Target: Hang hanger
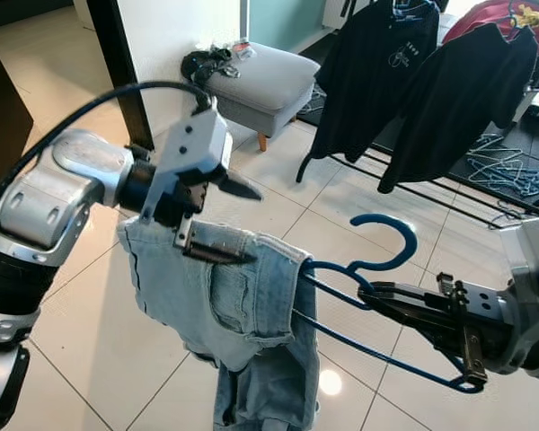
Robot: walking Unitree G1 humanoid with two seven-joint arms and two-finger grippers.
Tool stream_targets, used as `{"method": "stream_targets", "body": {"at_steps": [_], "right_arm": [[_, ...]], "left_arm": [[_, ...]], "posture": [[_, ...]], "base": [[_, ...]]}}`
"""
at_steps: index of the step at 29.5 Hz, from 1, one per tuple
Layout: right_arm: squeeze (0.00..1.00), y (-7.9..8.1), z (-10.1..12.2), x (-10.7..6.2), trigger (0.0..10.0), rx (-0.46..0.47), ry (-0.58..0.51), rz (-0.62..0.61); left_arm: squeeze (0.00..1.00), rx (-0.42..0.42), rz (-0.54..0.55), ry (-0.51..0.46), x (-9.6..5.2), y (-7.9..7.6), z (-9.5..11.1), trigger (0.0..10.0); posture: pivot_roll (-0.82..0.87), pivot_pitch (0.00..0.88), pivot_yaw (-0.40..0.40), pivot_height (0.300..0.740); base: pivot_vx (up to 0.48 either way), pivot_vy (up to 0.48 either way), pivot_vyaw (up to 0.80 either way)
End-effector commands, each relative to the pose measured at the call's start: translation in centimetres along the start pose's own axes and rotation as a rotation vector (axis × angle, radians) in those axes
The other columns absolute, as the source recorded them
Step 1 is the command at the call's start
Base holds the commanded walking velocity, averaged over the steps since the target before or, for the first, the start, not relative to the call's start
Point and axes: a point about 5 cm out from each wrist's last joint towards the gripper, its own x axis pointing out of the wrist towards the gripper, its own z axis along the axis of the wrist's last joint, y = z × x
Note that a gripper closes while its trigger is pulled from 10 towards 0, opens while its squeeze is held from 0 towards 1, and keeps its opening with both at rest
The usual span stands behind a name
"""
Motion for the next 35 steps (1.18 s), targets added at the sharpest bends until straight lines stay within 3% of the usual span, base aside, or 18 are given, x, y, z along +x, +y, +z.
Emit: {"method": "stream_targets", "body": {"at_steps": [1, 4, 5, 6, 7, 26, 34, 35], "right_arm": [[0.0, 0.3, 0.7, 0.3, 10.0, -0.058, -0.006, 0.025], [0.0, 0.2, 0.8, 0.3, 10.0, -0.07, -0.006, 0.023], [0.0, 0.1, 0.9, 0.4, 10.0, -0.074, -0.007, 0.021], [0.0, 0.1, 0.9, 0.4, 10.0, -0.074, -0.007, 0.021], [0.0, 0.1, 0.9, 0.4, 10.0, -0.077, -0.008, 0.018], [0.0, 0.1, 0.6, 0.8, 10.0, -0.081, 0.002, 0.02], [0.0, -0.5, 0.1, 1.3, 10.0, -0.12, 0.02, -0.043], [1.0, -1.1, 0.0, 1.4, 10.0, -0.122, 0.023, -0.092]], "left_arm": [[0.0, -0.024, -0.035, 0.048, -0.3, -0.5, -0.6, 10.0], [0.0, -0.055, -0.093, 0.05, 0.0, -0.9, -1.1, 10.0], [0.0, -0.071, -0.103, 0.046, 0.1, -0.9, -1.3, 3.2], [0.0, -0.071, -0.103, 0.046, 0.1, -0.9, -1.3, 3.2], [0.0, -0.082, -0.108, 0.045, 0.2, -0.9, -1.4, 0.0], [0.0, -0.087, -0.085, 0.064, 0.3, -0.6, -2.0, 0.0], [0.0, -0.034, 0.017, 0.095, 0.6, 0.5, -2.4, 0.0], [0.0, -0.013, 0.08, 0.089, 0.6, 1.3, -2.2, 0.0]], "posture": [[0.0, 0.171, 0.019, 0.74], [0.0, 0.171, 0.021, 0.74], [0.0, 0.171, 0.021, 0.74], [0.0, 0.171, 0.021, 0.74], [0.0, 0.172, 0.022, 0.74], [0.01, 0.169, 0.02, 0.74], [0.0, 0.163, 0.018, 0.74], [0.0, 0.165, 0.018, 0.74]], "base": [[0.0, 0.0, 0.0], [0.0, 0.0, 0.0], [0.0, 0.0, 0.0], [0.0, 0.0, 0.0], [0.0, 0.0, 0.0], [0.0, 0.0, 0.0], [0.0, 0.0, 0.0], [0.0, 0.0, 0.0]]}}
